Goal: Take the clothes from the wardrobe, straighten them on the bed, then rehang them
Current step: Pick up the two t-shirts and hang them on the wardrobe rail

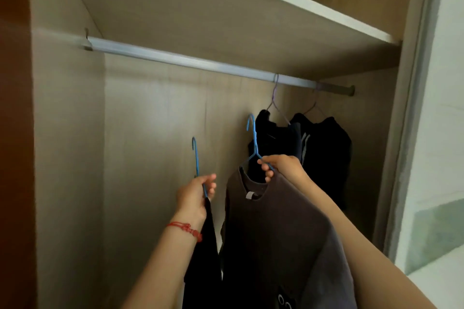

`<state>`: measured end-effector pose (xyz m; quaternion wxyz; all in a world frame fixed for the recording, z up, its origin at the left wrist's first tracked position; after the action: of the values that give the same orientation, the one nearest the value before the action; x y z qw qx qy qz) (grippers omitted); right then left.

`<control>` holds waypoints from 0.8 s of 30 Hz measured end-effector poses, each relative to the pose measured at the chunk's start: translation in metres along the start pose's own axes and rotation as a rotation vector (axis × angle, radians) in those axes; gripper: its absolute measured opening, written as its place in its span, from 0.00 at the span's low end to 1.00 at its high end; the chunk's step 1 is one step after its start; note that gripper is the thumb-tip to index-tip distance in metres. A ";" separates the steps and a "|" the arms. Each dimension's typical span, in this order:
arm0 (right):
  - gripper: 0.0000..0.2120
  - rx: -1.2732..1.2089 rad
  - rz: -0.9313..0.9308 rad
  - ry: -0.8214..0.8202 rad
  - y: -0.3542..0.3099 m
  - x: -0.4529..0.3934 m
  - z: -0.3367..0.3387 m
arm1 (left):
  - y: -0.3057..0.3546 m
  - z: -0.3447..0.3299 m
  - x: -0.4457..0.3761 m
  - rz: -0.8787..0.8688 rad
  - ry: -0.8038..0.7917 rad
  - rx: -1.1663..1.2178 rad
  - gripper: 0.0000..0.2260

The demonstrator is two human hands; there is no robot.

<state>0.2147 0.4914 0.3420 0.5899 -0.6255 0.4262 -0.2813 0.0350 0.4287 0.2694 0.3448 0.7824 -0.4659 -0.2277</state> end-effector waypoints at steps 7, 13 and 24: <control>0.08 -0.023 0.117 -0.094 -0.063 -0.049 -0.006 | 0.082 -0.039 -0.010 -0.322 0.077 -0.253 0.14; 0.09 -0.001 0.197 -0.132 -0.099 -0.081 -0.026 | 0.143 -0.062 -0.026 -0.446 0.038 -0.403 0.16; 0.08 -0.029 0.254 -0.144 -0.136 -0.128 -0.050 | 0.223 -0.094 -0.036 -0.574 0.031 -0.488 0.17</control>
<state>0.1385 0.5688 0.5014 0.6408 -0.5934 0.4626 -0.1525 -0.0455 0.4179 0.5003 0.4505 0.7793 -0.1544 -0.4074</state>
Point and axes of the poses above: each hand's wrist, its own x-axis away from the middle knuckle, its own z-axis out of the back of the hand, y = z × x, the point moved 8 cm from there along -x, towards the middle knuckle, and after that the axes turned 9 degrees about -y, right-handed, at the moved point
